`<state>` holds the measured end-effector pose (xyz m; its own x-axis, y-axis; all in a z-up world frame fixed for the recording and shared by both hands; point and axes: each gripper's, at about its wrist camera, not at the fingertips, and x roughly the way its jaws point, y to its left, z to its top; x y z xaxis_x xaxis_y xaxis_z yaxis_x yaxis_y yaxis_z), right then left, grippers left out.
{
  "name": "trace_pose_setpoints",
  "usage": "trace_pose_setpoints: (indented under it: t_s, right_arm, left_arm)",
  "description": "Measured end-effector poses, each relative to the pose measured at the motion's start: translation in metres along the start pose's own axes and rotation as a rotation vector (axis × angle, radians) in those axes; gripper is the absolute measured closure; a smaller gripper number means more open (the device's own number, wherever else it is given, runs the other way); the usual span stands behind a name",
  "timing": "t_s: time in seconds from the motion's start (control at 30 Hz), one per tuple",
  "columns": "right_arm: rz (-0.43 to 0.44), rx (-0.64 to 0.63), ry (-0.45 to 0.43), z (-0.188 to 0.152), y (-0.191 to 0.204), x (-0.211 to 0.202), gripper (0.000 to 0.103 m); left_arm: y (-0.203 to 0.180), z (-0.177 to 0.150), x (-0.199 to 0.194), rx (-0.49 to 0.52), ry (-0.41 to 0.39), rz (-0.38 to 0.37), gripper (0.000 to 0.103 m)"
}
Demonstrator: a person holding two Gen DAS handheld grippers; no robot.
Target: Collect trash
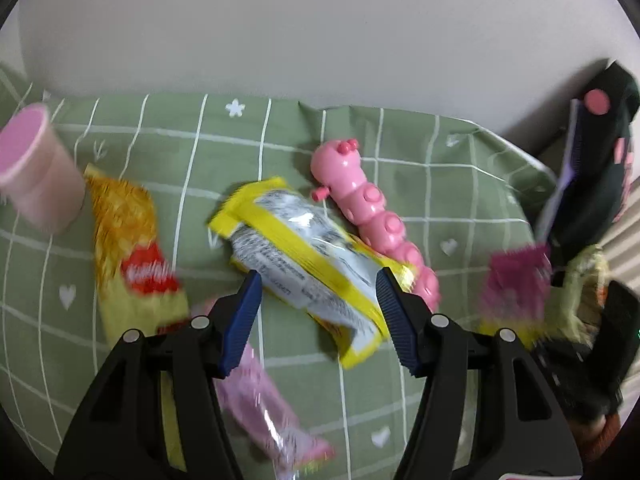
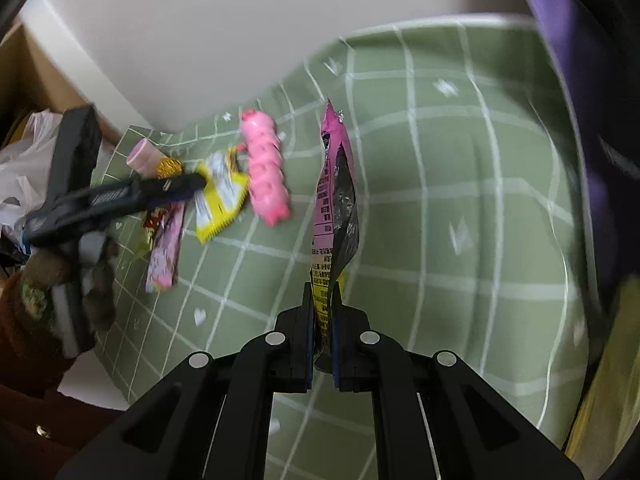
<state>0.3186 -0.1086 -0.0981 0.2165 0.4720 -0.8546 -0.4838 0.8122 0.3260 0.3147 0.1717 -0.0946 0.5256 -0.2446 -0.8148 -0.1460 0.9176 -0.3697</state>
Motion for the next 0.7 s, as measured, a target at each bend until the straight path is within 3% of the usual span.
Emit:
trace_pose_setpoints:
  t_s: [0.17,0.27,0.5,0.63,0.7]
  right_arm:
    - [-0.008,0.032,-0.005,-0.023,-0.002,-0.008,0.092]
    - [-0.056,0.018,-0.021,-0.029,-0.001,-0.009,0.062]
    - [-0.085,-0.012,-0.048,-0.039,0.004,-0.015,0.062]
    - [-0.095,-0.052,-0.068,-0.043,0.01,-0.024,0.062]
    - [-0.103,-0.064,-0.081,-0.046,0.01,-0.029,0.06]
  left_arm:
    - [-0.019,0.008,0.009,0.126,-0.032,0.07,0.047]
    - [-0.021,0.002,0.005,0.133,-0.038,0.073,0.047]
    - [-0.011,-0.014,-0.001,-0.041,-0.017,-0.038,0.047]
    - [-0.026,-0.011,0.016,-0.072,-0.007,-0.016,0.047]
    - [-0.03,-0.008,0.021,-0.082,-0.013,0.036,0.049]
